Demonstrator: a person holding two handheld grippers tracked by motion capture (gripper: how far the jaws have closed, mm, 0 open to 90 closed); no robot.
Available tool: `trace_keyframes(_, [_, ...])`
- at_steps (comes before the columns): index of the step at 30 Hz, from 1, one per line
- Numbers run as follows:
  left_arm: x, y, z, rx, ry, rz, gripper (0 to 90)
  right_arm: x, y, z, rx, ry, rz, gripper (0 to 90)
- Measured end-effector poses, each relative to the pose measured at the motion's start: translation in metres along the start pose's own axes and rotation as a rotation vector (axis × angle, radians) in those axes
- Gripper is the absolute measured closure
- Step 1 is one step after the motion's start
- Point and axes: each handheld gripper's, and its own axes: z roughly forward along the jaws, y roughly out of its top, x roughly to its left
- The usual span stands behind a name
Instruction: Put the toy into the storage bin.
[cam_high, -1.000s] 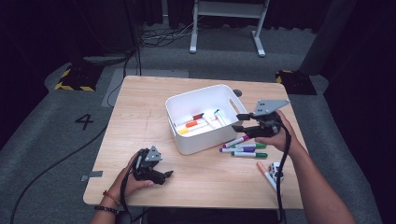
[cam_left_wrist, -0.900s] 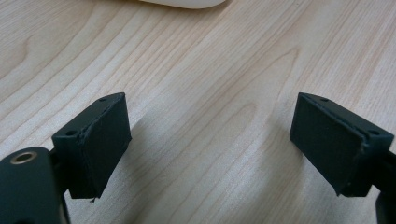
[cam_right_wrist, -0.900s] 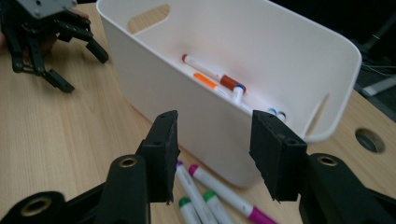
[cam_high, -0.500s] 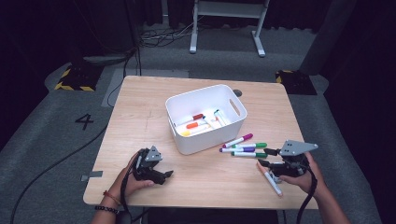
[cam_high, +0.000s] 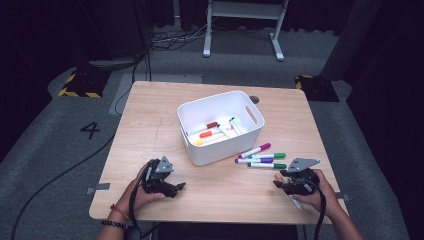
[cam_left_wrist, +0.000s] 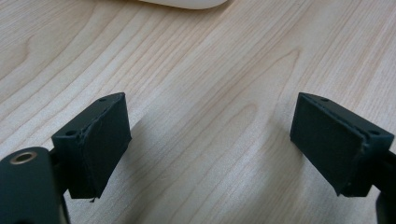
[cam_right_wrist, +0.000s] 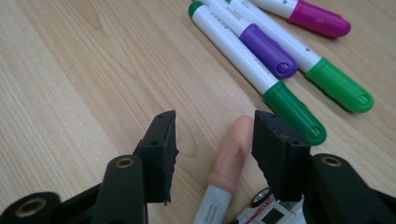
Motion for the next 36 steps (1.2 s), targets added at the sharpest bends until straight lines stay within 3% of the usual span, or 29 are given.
trace_keyframes(10, [0.0,0.0,0.0,0.0,0.0,0.0,12.3,0.004,-0.001,0.011,0.048,0.022,0.019,49.0])
trace_keyframes(13, [0.0,0.0,0.0,0.0,0.0,0.0,12.4,0.007,-0.001,0.013,0.059,0.027,-0.012,52.0])
trace_keyframes(20, [0.0,0.0,0.0,0.0,0.0,0.0,12.4,0.017,-0.003,0.015,0.067,0.058,-0.021,57.4])
trace_keyframes(23, [0.0,0.0,0.0,0.0,0.0,0.0,12.4,0.019,-0.007,0.014,0.057,0.071,-0.02,58.9])
trace_keyframes(28, [0.0,0.0,0.0,0.0,0.0,0.0,12.4,0.024,-0.014,0.011,0.011,0.099,0.007,72.8])
trace_keyframes(36, [0.0,0.0,0.0,0.0,0.0,0.0,12.4,0.028,-0.013,0.012,-0.014,0.097,-0.022,74.6])
